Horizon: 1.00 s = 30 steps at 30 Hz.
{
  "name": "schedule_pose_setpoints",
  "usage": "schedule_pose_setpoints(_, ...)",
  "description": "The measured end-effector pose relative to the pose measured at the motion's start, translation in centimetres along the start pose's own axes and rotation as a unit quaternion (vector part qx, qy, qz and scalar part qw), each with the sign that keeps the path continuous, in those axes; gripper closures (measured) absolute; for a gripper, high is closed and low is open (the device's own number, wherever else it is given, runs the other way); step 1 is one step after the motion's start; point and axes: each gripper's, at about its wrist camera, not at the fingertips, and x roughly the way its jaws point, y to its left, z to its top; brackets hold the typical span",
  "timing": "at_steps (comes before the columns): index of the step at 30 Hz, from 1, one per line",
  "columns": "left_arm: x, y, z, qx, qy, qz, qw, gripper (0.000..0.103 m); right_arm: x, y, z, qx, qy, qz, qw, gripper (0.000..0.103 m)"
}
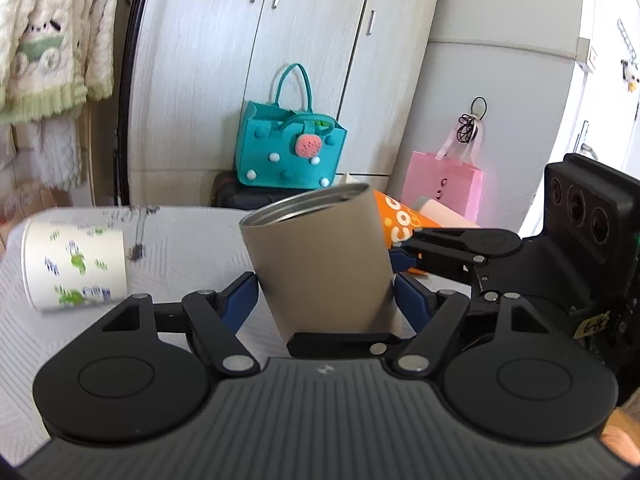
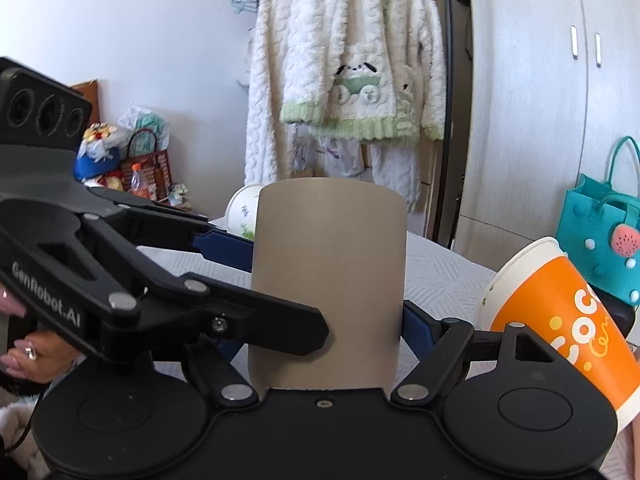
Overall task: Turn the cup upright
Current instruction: 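Lower the upright beige tumbler onto the table with the right tool, then open the right tool and withdraw it from the standing tumbler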
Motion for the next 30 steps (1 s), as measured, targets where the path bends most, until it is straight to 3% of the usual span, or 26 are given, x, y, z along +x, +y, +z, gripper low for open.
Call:
schedule_pose_setpoints(18, 0.1, -0.6, -0.4, 0.015, -0.006, -0.004, 0.9999, 0.033, -0.2, 0.5, -0.8, -0.015, -0.015, -0.043, 0.999, 0.021)
schedule_pose_setpoints(22, -0.1, -0.9, -0.5, 0.009, 0.003, -0.004, 0.9999, 0.028, -1.1, 0.8, -1.0, -0.032, -0.020, -0.045, 0.998, 0.011)
schedule_pose_setpoints(30, -2.4, -2.6, -0.9, 0.022, -0.003, 0.038, 0.9990, 0.026, -4.3, 2.1, -1.6, -0.045, -0.034, -0.061, 0.997, 0.011)
